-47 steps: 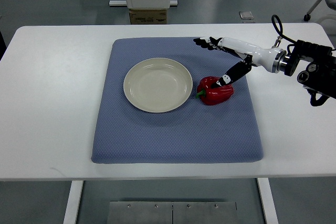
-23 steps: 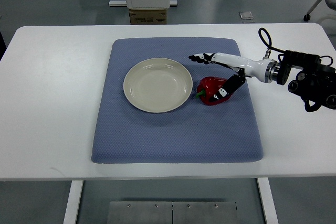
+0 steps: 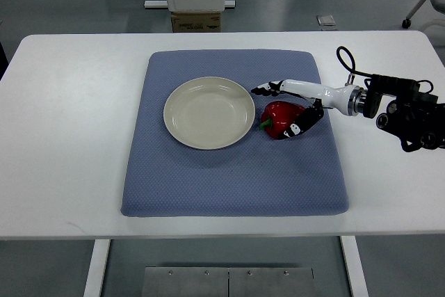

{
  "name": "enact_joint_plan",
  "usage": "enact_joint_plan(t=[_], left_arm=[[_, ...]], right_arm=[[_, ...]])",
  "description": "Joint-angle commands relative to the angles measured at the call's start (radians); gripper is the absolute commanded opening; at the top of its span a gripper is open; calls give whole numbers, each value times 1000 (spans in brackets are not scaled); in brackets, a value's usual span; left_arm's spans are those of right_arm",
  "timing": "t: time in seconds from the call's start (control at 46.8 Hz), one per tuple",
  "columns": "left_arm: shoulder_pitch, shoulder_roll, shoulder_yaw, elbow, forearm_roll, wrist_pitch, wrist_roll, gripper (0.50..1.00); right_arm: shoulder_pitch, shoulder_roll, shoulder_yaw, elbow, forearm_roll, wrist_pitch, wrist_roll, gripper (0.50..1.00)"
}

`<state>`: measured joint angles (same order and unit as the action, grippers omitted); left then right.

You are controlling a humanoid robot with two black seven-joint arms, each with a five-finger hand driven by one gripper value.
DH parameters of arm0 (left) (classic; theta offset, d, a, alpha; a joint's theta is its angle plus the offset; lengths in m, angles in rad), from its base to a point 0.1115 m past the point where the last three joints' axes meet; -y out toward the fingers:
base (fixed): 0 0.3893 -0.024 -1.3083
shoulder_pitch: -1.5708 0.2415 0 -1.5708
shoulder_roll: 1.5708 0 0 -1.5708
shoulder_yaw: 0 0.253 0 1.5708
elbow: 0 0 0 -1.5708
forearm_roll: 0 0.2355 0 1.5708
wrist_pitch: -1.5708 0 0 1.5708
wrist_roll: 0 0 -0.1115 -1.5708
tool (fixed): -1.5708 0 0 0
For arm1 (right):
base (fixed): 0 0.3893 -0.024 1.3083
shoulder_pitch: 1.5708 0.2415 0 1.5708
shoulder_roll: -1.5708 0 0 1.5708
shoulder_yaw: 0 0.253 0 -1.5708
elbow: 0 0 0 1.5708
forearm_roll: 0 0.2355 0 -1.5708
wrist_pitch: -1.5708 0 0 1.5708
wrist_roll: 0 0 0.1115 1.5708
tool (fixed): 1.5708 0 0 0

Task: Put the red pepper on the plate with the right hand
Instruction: 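Close the right hand fingers around the red bell pepper, then lift the pepper and carry it onto the cream plate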

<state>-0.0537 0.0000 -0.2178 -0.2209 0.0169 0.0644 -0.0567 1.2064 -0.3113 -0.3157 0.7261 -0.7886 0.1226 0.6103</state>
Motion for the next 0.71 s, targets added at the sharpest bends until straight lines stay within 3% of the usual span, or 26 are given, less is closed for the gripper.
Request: enact_joint_plan(t=[0.0, 0.171, 0.321, 0.471, 0.684], left_arm=[[0, 0, 0, 0, 0, 0, 0, 1000], [0, 0, 0, 0, 0, 0, 0, 1000], [0, 0, 0, 0, 0, 0, 0, 1000], [0, 0, 0, 0, 0, 0, 0, 1000], [0, 0, 0, 0, 0, 0, 0, 1000]], right_arm=[[-2, 0, -13, -5, 0, 0, 1, 843], [-5, 0, -20, -11, -1, 0, 1, 686], [-4, 0, -19, -13, 0, 2, 1, 500], [5, 0, -13, -25, 6, 3, -6, 500], [33, 9, 55, -27, 14, 6, -64, 500]])
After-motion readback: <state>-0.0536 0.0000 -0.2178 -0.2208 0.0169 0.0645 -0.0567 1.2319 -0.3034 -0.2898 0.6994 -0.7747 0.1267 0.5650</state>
